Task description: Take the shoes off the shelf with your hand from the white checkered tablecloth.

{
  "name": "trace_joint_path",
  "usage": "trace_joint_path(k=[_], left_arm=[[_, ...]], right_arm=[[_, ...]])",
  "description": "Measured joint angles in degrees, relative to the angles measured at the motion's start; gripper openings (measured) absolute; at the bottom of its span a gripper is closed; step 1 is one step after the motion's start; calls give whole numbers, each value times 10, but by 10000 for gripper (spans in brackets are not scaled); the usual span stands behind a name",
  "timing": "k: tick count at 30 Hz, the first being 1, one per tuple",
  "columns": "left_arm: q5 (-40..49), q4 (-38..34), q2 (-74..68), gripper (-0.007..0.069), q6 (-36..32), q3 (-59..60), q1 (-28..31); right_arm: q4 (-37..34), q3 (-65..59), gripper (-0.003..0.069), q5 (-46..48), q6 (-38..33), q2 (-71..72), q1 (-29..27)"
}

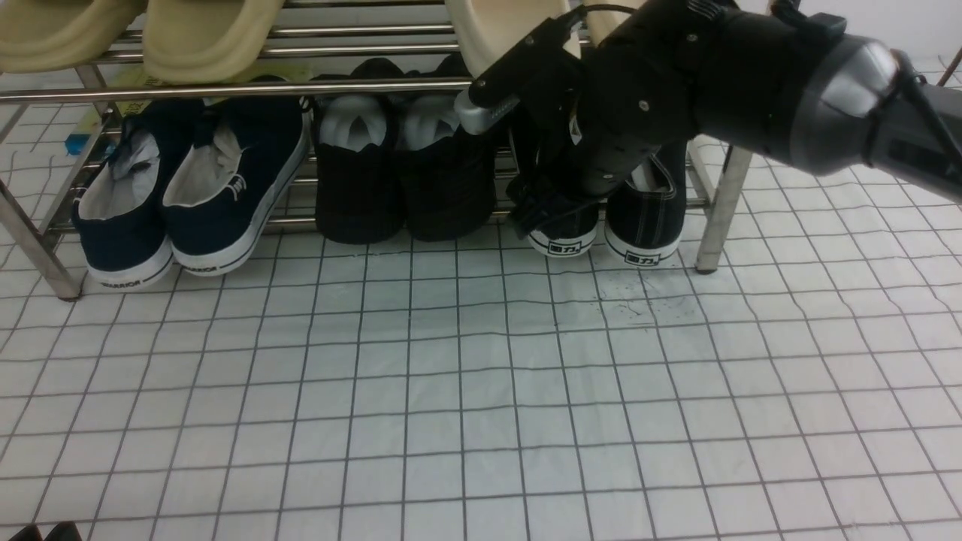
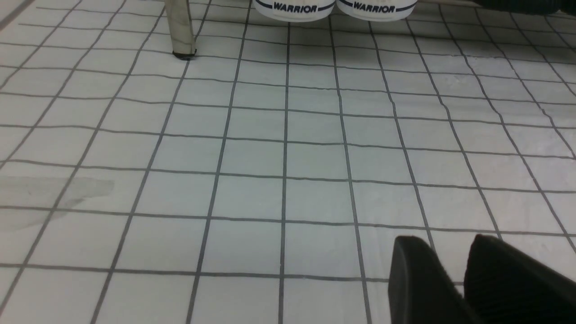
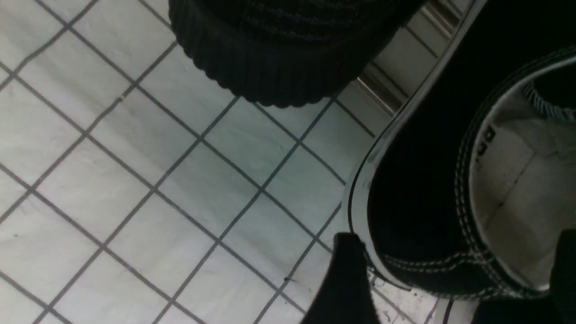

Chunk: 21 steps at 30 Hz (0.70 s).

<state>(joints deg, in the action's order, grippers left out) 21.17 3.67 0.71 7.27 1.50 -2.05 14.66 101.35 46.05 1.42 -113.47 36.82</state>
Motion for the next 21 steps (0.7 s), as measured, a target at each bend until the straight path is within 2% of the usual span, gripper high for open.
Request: trace_joint_path(k=[10, 14, 16, 18, 19, 21], left_arm=[[0, 0, 0, 197, 0, 0, 0], [0, 0, 0, 197, 0, 0, 0], [0, 0, 0, 197, 0, 0, 0], [0, 0, 0, 197, 0, 0, 0], [0, 0, 0, 197, 0, 0, 0], [0, 0, 0, 197, 0, 0, 0]], right_arm=[[12, 0, 564, -46, -2, -39, 0], [28, 1, 530, -46, -7, -51, 0], [34, 2, 422, -46, -8, -52, 0], [39, 2, 285, -39, -11, -51, 0], [39, 2, 269, -38, -11, -50, 0], [36, 2, 108, -26, -14, -45, 1]])
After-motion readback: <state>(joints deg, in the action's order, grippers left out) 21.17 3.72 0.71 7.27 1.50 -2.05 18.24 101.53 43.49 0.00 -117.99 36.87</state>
